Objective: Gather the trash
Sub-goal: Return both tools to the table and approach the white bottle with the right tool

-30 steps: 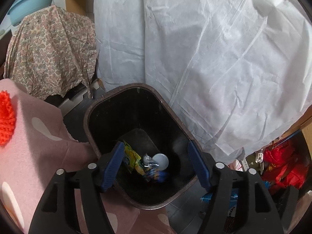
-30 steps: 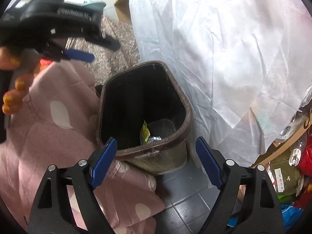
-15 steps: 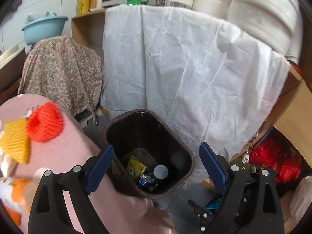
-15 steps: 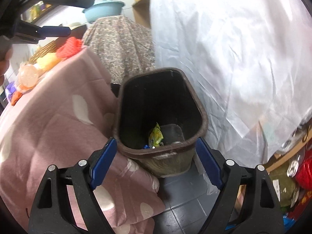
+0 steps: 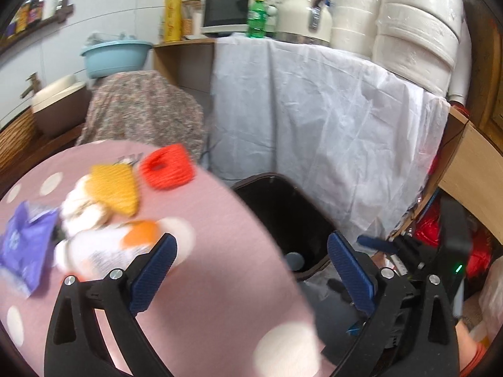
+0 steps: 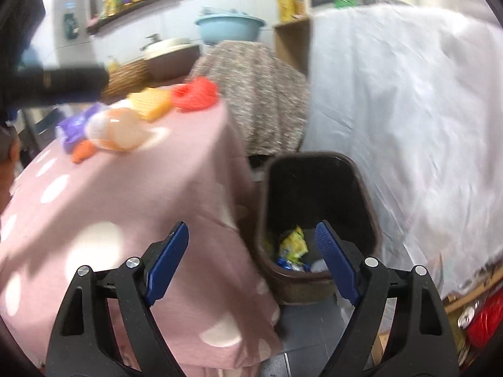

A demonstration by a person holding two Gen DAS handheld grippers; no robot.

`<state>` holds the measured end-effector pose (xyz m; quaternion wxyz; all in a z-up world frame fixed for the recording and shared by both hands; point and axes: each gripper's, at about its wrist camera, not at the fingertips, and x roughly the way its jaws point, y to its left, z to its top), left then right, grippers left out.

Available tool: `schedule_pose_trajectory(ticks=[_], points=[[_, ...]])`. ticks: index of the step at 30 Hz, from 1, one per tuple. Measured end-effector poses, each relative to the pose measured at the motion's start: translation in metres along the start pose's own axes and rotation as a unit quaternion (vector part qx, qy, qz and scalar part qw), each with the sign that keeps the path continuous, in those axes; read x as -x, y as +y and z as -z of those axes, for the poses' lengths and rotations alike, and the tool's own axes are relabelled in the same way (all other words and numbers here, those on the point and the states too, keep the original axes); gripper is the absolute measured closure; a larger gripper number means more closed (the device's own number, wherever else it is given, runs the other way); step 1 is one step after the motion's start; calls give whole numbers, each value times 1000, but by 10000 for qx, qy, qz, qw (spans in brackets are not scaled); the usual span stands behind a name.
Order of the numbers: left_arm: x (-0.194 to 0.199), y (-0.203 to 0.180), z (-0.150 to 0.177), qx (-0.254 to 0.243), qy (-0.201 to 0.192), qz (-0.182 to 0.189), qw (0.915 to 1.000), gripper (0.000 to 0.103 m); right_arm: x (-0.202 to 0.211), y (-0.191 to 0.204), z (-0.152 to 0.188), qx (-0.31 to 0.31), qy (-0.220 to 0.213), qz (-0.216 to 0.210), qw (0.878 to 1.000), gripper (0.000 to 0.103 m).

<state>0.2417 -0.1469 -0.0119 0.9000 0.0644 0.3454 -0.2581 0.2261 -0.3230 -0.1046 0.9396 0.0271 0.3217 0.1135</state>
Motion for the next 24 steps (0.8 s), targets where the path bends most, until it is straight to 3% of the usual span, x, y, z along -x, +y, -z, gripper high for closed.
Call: schedule_pose_trajectory(ticks=[1, 9, 13, 18, 24], points=[[7, 9, 6, 74, -27, -89, 9999, 5, 1, 6, -4, 94, -4, -70, 9999, 12], [58, 76, 50, 592, -308, -961, 9931, 5, 0, 84, -46, 1394, -76, -731, 9875, 12], [71, 97, 66, 545, -190, -1411, 9883, 5, -12, 125, -72, 2183, -75, -917, 9715, 12], [75, 121, 80, 671, 101, -1590, 9850, 5, -35, 167, -96, 3056, 113, -916, 9477, 12], [78, 135, 90, 707, 315, -1802, 9806, 5, -66, 191, -110, 3795, 451, -735, 9212, 12]])
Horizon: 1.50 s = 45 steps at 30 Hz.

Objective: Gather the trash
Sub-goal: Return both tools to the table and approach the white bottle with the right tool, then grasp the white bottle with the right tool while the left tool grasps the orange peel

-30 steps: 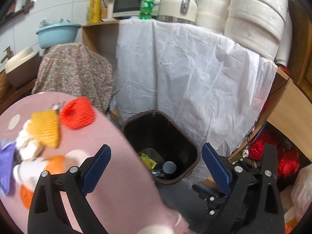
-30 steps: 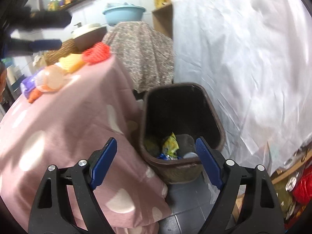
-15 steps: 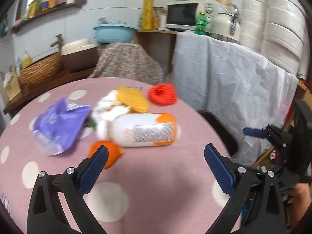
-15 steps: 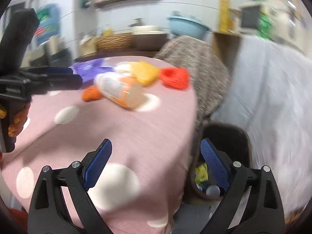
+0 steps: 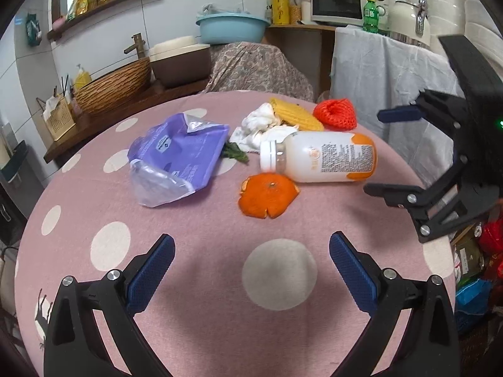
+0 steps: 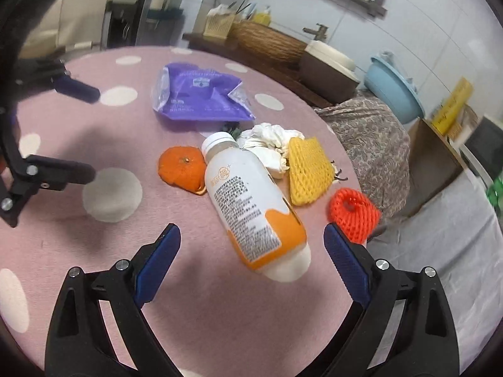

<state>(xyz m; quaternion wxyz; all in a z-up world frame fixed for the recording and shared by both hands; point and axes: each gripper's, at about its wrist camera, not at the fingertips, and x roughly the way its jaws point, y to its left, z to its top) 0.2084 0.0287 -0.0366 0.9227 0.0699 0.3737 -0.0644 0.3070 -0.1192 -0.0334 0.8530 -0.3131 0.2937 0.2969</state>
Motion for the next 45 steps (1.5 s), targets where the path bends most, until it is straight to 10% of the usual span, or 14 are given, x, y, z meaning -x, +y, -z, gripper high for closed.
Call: schedule_pose_trajectory(ticks=[24, 45], points=[[-25, 10, -4, -338, 323, 249, 9986, 5, -85, 8, -36, 1526, 1162, -165, 9813, 31], [-84, -12, -39, -1073, 854, 462, 9895, 24, -31, -17, -4, 221, 640, -405, 9969, 41]])
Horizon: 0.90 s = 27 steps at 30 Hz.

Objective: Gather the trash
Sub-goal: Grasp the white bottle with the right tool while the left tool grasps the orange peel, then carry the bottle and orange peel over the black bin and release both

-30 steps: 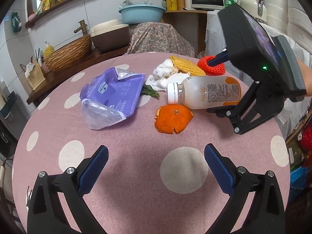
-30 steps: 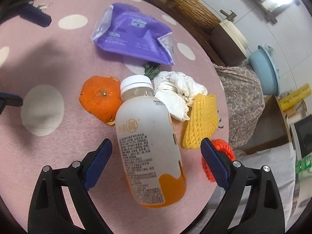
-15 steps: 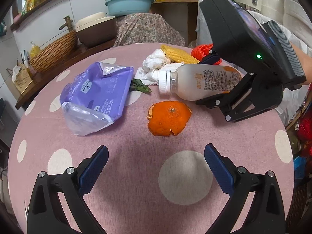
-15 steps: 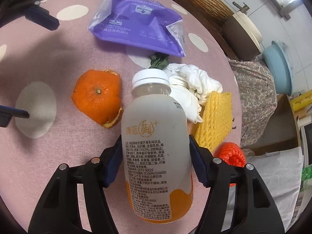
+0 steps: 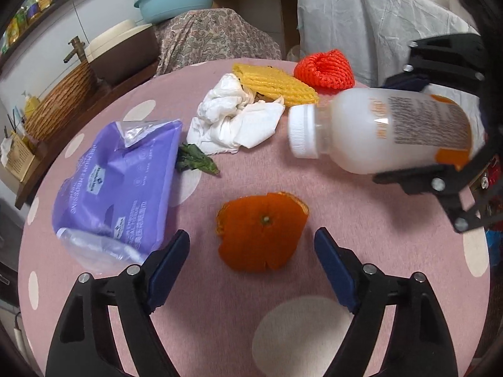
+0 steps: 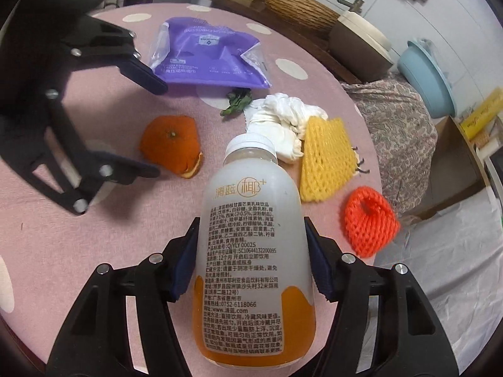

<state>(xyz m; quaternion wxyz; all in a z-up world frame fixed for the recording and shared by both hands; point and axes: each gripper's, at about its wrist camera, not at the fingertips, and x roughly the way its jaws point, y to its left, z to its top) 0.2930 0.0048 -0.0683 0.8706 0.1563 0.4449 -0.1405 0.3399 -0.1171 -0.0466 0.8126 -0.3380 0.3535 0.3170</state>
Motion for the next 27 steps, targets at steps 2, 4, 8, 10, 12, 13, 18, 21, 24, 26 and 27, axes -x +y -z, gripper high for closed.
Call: schedule_pose_trajectory(ticks=[2, 4, 8, 10, 12, 13, 18, 21, 24, 26, 27], points=[[-5, 1, -3, 42, 48, 12, 10000, 29, 7, -2, 8, -130, -75, 49, 9999, 41], [-9, 2, -5, 50, 93, 37, 9999, 34, 13, -5, 15, -269, -160, 56, 9995, 41], [-12, 1, -6, 139, 104, 125, 9998, 48, 24, -6, 28, -532, -350, 44, 9980, 41], [-12, 1, -7, 188, 72, 83, 9998, 59, 26, -7, 33, -648, -408, 72, 9970, 41], [-10, 1, -6, 231, 36, 2, 9997, 68, 30, -8, 39, -824, -513, 84, 9952, 41], [-9, 1, -5, 262, 15, 2, 9997, 70, 32, -9, 41, -919, -557, 78, 9942, 41], [-1, 0, 1, 502, -124, 222, 9984, 79, 38, -5, 52, -1234, -735, 111, 9896, 41], [8, -5, 6, 604, -250, 330, 9973, 81, 40, -5, 61, -1505, -862, 134, 9848, 41], [22, -16, 11, 639, -428, 398, 9962, 81, 45, -3, 71, -1802, -1024, 171, 9781, 41], [32, -25, 15, 658, -560, 482, 9951, 81, 50, -3, 81, -1999, -1158, 160, 9728, 41], [37, -30, 16, 663, -630, 517, 9945, 81, 53, -3, 87, -2141, -1249, 153, 9687, 41]])
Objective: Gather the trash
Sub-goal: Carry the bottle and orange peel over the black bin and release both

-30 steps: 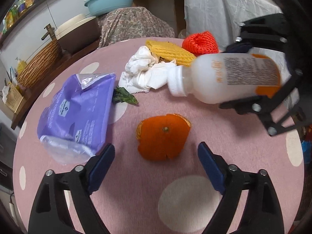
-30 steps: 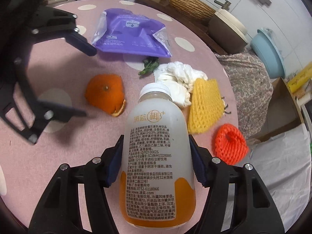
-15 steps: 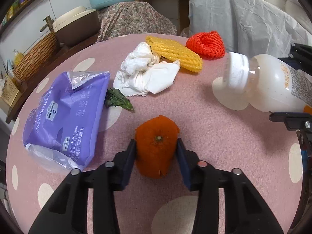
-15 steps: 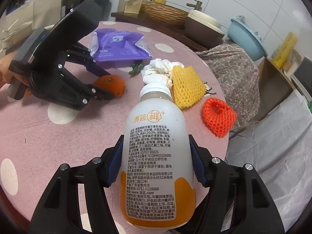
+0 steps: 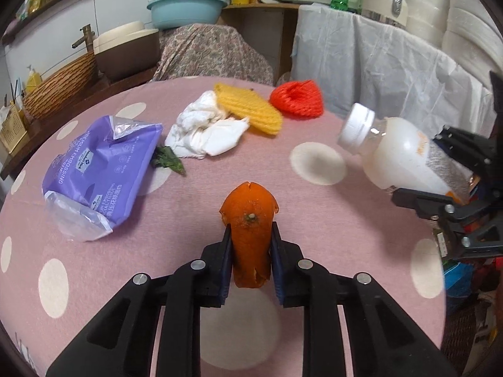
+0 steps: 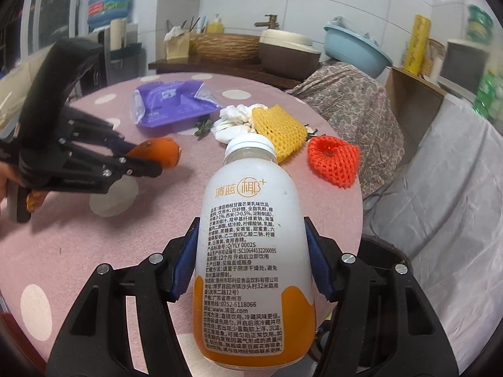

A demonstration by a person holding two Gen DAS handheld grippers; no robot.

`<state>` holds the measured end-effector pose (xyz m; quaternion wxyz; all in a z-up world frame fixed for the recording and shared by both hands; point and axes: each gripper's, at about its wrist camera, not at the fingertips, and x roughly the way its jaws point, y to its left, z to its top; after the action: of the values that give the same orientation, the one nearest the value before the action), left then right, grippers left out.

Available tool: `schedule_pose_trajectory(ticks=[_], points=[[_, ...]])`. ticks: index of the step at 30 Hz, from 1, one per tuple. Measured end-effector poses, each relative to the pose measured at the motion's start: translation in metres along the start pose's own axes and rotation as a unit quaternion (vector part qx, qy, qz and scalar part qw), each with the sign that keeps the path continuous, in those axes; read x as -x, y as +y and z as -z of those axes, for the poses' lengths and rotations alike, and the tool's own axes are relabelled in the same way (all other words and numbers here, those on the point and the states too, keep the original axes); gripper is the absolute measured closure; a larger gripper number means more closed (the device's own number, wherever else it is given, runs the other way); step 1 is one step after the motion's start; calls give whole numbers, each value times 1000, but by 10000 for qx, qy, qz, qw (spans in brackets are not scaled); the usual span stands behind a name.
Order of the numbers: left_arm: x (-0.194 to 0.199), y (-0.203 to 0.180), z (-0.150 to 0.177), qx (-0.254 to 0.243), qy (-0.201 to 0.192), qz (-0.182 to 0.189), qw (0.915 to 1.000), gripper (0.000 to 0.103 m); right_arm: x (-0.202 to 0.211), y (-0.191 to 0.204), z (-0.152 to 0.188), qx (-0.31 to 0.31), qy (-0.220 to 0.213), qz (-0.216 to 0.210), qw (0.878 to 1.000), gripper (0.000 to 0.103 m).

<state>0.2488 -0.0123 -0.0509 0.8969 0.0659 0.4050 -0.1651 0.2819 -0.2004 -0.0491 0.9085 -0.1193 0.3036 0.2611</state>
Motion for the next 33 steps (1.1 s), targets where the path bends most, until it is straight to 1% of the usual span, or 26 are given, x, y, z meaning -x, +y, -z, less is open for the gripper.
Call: schedule_pose_trajectory(ticks=[3, 5, 9, 13, 15, 18, 21, 24, 26, 28, 33], points=[[10, -16, 2, -7, -167, 144, 9998, 81, 15, -7, 13, -348, -245, 73, 9991, 41], [14, -28, 1, -8, -245, 307, 9992, 81, 26, -14, 22, -558, -389, 168, 9975, 41], [13, -58, -7, -190, -336, 558, 9977, 81, 43, -38, 40, -945, -535, 470, 9930, 41], [5, -94, -21, -546, -354, 753, 9950, 81, 53, -77, 59, -1389, -509, 909, 9848, 41], [2, -111, -30, -685, -411, 835, 9933, 81, 51, -97, 69, -1560, -410, 1144, 9802, 41], [-5, -130, -45, -779, -385, 1016, 9910, 81, 44, -122, 83, -1822, -289, 1354, 9735, 41], [-20, -149, -63, -795, -194, 1315, 9879, 81, 39, -139, 96, -1994, -210, 1494, 9682, 41], [-42, -173, -78, -904, 51, 1464, 9851, 81, 37, -153, 108, -2160, -168, 1565, 9636, 41], [-58, -188, -84, -982, 197, 1456, 9843, 81, 36, -159, 115, -2187, -130, 1666, 9614, 41], [-79, -204, -91, -1061, 428, 1513, 9818, 81, 35, -165, 123, -2160, -50, 1790, 9598, 41], [-125, -234, -100, -1027, 895, 1526, 9788, 81, 34, -185, 144, -2301, 105, 1939, 9536, 41]])
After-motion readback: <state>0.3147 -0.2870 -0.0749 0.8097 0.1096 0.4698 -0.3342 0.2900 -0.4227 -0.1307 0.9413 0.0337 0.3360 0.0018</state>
